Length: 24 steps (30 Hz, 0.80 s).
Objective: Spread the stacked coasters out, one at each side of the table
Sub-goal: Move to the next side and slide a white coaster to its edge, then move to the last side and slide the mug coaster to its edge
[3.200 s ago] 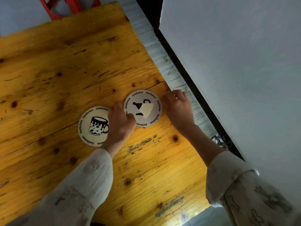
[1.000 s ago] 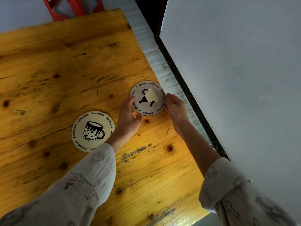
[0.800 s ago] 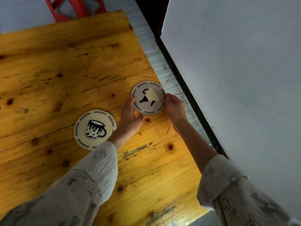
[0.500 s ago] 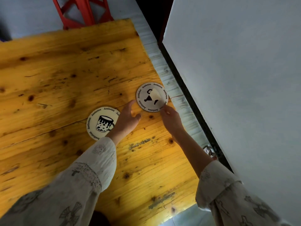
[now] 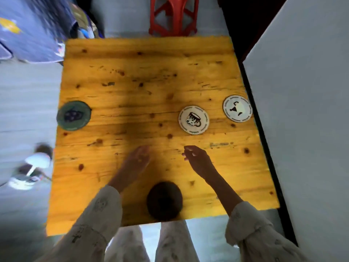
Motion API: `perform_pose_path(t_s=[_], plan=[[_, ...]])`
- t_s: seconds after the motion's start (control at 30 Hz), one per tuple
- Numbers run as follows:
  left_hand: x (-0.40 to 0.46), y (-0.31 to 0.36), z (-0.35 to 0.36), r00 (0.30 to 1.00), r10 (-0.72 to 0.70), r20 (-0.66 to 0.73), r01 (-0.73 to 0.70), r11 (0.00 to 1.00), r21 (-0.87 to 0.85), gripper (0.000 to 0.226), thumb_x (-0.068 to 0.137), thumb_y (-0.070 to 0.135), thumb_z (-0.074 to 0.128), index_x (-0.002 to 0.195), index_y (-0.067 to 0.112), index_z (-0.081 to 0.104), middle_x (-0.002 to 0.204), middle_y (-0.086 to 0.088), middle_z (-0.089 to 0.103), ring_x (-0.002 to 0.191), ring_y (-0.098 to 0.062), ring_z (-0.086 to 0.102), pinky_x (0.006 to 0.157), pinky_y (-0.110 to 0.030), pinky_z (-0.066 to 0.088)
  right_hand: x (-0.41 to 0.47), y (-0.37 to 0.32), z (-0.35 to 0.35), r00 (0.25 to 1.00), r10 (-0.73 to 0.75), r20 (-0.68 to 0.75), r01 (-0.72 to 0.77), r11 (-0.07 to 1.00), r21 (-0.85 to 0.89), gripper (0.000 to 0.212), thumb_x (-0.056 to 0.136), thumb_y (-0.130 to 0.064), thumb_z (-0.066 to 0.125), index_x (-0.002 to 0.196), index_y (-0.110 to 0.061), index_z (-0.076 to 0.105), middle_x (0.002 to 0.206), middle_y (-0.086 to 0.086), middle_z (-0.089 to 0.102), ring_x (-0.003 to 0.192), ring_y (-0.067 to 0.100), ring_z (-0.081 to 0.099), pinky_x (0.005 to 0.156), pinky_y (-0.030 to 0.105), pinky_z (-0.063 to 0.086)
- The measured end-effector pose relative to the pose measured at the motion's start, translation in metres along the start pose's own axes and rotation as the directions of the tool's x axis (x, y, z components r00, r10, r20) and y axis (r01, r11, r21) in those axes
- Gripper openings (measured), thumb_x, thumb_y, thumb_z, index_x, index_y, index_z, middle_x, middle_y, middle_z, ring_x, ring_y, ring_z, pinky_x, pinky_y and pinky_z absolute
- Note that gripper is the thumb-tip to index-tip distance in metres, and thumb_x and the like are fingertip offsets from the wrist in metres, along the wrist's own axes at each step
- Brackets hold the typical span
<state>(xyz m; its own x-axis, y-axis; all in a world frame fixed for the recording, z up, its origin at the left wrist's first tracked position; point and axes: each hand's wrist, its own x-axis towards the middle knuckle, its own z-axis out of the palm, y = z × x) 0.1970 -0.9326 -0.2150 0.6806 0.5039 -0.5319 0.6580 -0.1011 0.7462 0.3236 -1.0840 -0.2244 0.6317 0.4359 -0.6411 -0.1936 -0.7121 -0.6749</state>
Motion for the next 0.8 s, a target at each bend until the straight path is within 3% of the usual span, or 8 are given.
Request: perform_pose_path(t_s=[0.1,0.2,0.37,0.5,0.57,0.63,0.73,0.8], plan=[[-0.022,-0.048,-0.052,0.996,-0.035,-0.082,0.035,0.999,-0.002,0.038,0.087,0.001,0.052,0.125,-0.001,0.047,0.126,-0.020,0.056,0.110,-0.034,0.057,0.087,-0.036,0.047,-0.010,-0.024,0.058,0.996,-0.054,0.075,0.058,0.997,-0.048,0.032,0.097,-0.020,0.044,0.122,-0.006,0.055,0.126,0.019,0.061,0.118,0.032,0.057,0.102,0.044,0.044],[-0.041,-0.090,-0.104,0.985,-0.026,-0.168,0.025,1.000,-0.003,0.037,0.087,-0.001,0.051,0.124,-0.002,0.049,0.121,-0.017,0.057,0.107,-0.033,0.058,0.072,-0.017,0.042,-0.023,-0.045,0.126,0.986,-0.076,0.150,0.091,0.992,-0.092,0.033,0.097,-0.024,0.042,0.125,-0.008,0.054,0.126,0.016,0.061,0.119,0.030,0.056,0.098,0.039,0.044],[-0.076,-0.164,-0.203,0.979,-0.011,-0.203,0.000,0.999,-0.054,0.033,0.088,0.007,0.052,0.121,0.005,0.053,0.121,-0.015,0.061,0.105,-0.030,0.060,0.082,-0.030,0.048,-0.054,-0.086,0.246,0.979,-0.137,0.149,0.153,0.982,-0.107,0.029,0.096,-0.020,0.045,0.119,-0.006,0.057,0.117,0.018,0.066,0.112,0.031,0.061,0.090,0.036,0.046],[-0.111,-0.219,-0.296,0.966,0.091,-0.243,-0.089,0.996,0.022,0.027,0.085,0.006,0.056,0.111,0.002,0.060,0.116,-0.015,0.064,0.096,-0.025,0.062,0.088,-0.036,0.049,-0.084,-0.128,0.345,0.976,-0.140,0.167,0.153,0.986,-0.072,0.024,0.095,-0.018,0.046,0.110,-0.007,0.061,0.109,0.022,0.068,0.099,0.038,0.065,0.069,0.034,0.047],[-0.118,-0.236,-0.329,0.959,0.079,-0.273,-0.078,0.997,0.016,0.024,0.085,0.003,0.056,0.108,-0.001,0.061,0.113,-0.019,0.064,0.096,-0.030,0.063,0.092,-0.042,0.049,-0.092,-0.146,0.373,0.974,-0.142,0.178,0.156,0.986,-0.066,0.025,0.095,-0.018,0.047,0.113,-0.007,0.060,0.111,0.021,0.067,0.103,0.036,0.064,0.080,0.041,0.052],[-0.123,-0.253,-0.364,0.950,0.056,-0.309,-0.068,0.997,-0.026,0.025,0.084,0.001,0.055,0.109,0.000,0.060,0.108,-0.021,0.065,0.089,-0.025,0.062,0.090,-0.038,0.049,-0.097,-0.166,0.402,0.971,-0.148,0.186,0.162,0.985,-0.059,0.029,0.095,-0.019,0.048,0.119,-0.007,0.057,0.114,0.019,0.067,0.107,0.032,0.063,0.095,0.046,0.050],[-0.116,-0.266,-0.396,0.949,0.042,-0.313,-0.061,0.997,-0.050,0.023,0.085,0.002,0.055,0.108,0.002,0.060,0.099,-0.011,0.064,0.079,-0.007,0.061,0.082,-0.019,0.047,-0.094,-0.192,0.425,0.969,-0.166,0.182,0.180,0.982,-0.063,0.029,0.095,-0.020,0.047,0.120,-0.008,0.055,0.115,0.017,0.066,0.103,0.031,0.064,0.094,0.044,0.050],[-0.105,-0.263,-0.409,0.959,0.057,-0.277,-0.077,0.995,-0.063,0.023,0.086,0.004,0.054,0.108,0.003,0.060,0.103,-0.010,0.064,0.085,-0.015,0.062,0.086,-0.025,0.048,-0.085,-0.207,0.433,0.971,-0.172,0.169,0.182,0.982,-0.049,0.029,0.096,-0.018,0.047,0.121,-0.007,0.055,0.114,0.018,0.066,0.103,0.032,0.064,0.090,0.040,0.050]])
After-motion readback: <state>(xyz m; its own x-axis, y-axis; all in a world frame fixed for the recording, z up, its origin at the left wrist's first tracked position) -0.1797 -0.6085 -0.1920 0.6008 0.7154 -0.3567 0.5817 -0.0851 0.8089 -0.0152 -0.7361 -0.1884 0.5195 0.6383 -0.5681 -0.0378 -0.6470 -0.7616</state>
